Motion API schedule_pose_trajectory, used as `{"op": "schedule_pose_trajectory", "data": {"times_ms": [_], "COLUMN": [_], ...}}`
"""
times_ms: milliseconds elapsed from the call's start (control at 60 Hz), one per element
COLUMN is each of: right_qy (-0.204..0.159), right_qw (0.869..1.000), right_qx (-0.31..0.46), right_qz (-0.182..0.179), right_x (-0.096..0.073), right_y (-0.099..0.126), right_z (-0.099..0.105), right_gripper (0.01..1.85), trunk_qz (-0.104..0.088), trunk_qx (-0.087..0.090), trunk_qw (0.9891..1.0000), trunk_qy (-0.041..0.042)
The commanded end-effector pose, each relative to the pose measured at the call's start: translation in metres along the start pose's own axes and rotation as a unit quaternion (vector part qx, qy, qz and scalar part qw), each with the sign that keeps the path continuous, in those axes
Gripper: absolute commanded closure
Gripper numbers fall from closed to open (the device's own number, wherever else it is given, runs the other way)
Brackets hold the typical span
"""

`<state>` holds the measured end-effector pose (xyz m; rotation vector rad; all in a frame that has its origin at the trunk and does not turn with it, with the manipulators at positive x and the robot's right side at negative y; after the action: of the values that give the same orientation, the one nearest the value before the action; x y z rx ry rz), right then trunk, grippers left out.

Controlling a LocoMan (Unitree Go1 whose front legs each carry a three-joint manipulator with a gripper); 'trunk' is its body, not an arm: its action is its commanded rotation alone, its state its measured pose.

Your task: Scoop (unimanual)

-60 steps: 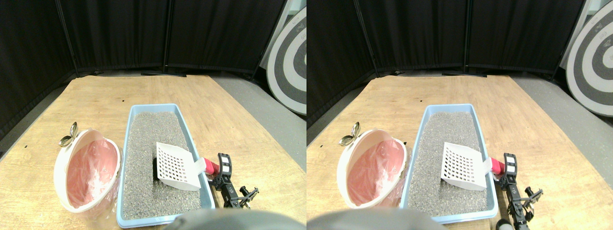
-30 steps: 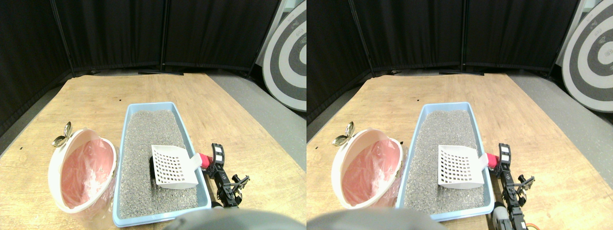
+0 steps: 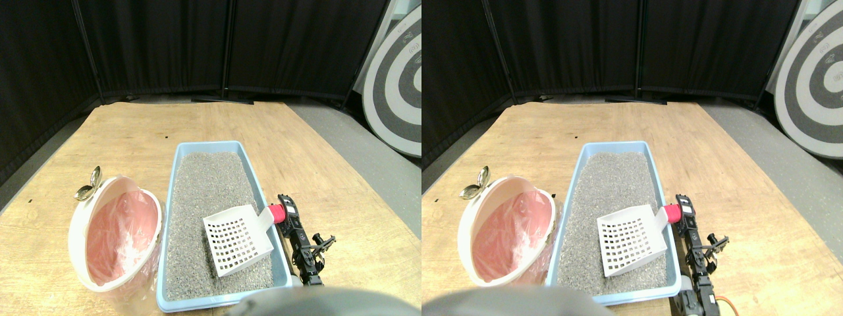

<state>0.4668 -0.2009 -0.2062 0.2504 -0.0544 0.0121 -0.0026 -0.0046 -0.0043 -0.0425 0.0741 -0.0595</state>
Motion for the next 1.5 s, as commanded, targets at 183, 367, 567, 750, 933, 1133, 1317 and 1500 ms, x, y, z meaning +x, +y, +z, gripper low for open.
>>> {"op": "schedule_pose_trajectory", "data": {"times_ms": [183,367,567,750,933,1133,1317,1500], "right_qy": [-0.029,-0.044,-0.074,-0.097,-0.105,-0.090,-0.083,-0.058], "right_qw": [0.999,0.998,0.994,0.988,0.980,0.972,0.959,0.952], "right_qx": [-0.028,-0.051,-0.077,-0.116,-0.162,-0.207,-0.260,-0.292], "right_qz": [-0.006,0.005,0.015,0.024,0.045,0.068,0.074,0.078], "right_x": [-0.002,-0.005,-0.007,-0.002,0.005,0.014,0.023,0.032], "right_y": [-0.003,-0.002,-0.001,0.001,0.003,0.011,0.017,0.020], "right_z": [0.020,0.041,0.066,0.093,0.118,0.133,0.133,0.130], "right_gripper": [1.80,1.80,1.80,1.80,1.80,1.80,1.80,1.80], "trunk_qz": [0.004,0.003,0.003,0.004,0.008,0.018,0.033,0.054], "trunk_qx": [-0.014,-0.017,-0.018,-0.021,-0.027,-0.038,-0.052,-0.068], "trunk_qw": [0.9999,0.9998,0.9998,0.9998,0.9996,0.9991,0.9980,0.9962], "trunk_qy": [0.0049,0.0046,0.0049,0.0036,0.0037,0.0055,0.0058,0.0061]}}
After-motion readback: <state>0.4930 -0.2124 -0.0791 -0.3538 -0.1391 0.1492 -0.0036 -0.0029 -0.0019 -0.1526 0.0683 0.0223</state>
